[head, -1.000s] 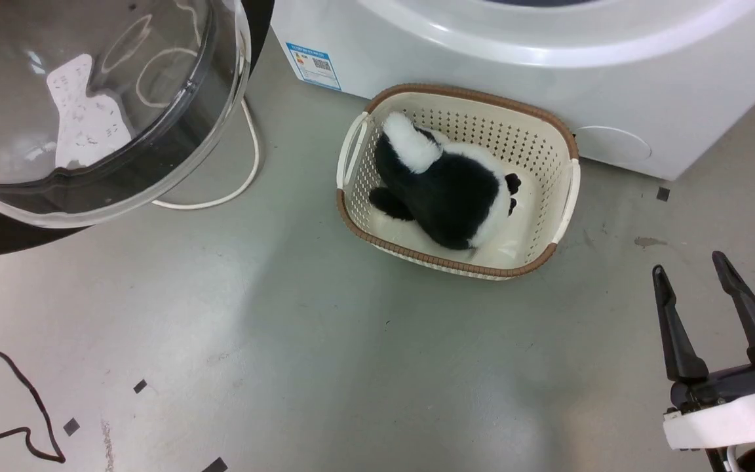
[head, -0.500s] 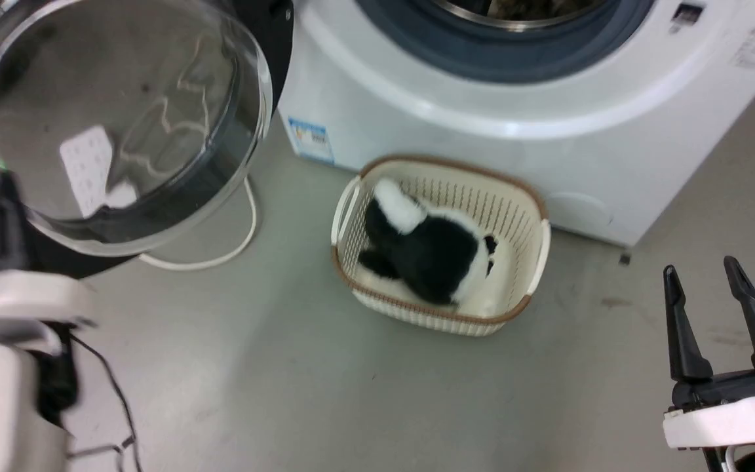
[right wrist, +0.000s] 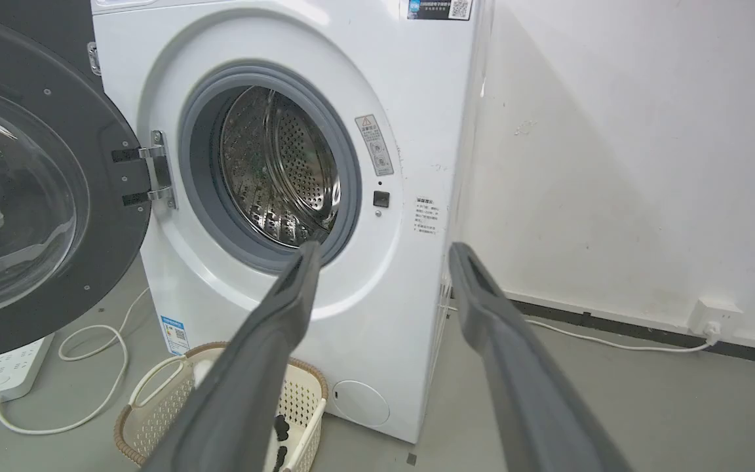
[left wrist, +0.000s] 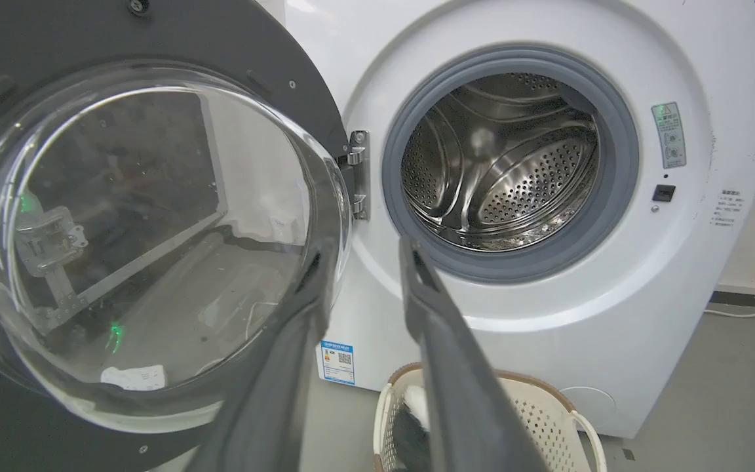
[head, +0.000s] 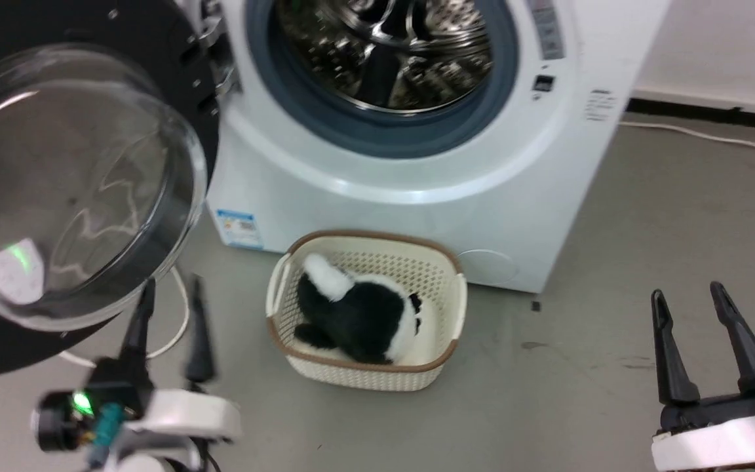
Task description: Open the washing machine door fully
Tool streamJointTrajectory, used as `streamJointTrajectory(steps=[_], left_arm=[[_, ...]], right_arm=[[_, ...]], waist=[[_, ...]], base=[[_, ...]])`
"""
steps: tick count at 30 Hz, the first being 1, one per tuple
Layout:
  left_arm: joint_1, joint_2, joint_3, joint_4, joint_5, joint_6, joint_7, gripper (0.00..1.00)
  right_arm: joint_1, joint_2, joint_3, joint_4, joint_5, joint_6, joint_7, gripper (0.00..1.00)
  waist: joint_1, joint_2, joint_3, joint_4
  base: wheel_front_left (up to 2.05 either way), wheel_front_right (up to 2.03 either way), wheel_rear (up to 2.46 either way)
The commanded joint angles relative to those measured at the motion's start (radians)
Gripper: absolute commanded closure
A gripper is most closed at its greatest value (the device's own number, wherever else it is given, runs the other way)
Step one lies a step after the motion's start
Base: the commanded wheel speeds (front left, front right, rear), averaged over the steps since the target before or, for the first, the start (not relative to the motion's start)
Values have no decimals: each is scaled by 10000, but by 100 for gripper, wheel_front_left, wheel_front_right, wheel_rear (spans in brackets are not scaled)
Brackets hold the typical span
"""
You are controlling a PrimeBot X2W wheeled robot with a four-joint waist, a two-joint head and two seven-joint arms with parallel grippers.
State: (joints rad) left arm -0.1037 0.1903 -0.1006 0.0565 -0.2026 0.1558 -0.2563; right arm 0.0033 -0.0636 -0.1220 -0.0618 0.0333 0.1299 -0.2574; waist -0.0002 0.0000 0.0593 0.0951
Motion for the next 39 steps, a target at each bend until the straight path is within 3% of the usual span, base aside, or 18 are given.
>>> streamJointTrajectory(steps=[1,11,19,20,39], left_arm=[[259,-232,-150,-52,170,41,-54,0],[1302,-983,-712,246,1100,-167,-55,0],[1248,-1135,-635,306,983,-429,-55,0],[1215,-1128,-668,314,1015,-421,6,100],[1191,-1162,-481,214,1144,-564,337,100]], right_arm=[[195,64,33,73,-8,8,-44,0],[794,131,123,489,250,8,-44,0],[796,132,177,572,351,8,-44,0],[707,75,160,545,308,0,4,100],[613,80,288,552,228,1,328,100]], waist=[[2,0,-246,-347],[2,0,-526,-823],[2,0,-515,-798],[2,0,-516,-799],[2,0,-526,-819]], base=[[0,0,0],[0,0,0],[0,0,0],[0,0,0],[0,0,0]])
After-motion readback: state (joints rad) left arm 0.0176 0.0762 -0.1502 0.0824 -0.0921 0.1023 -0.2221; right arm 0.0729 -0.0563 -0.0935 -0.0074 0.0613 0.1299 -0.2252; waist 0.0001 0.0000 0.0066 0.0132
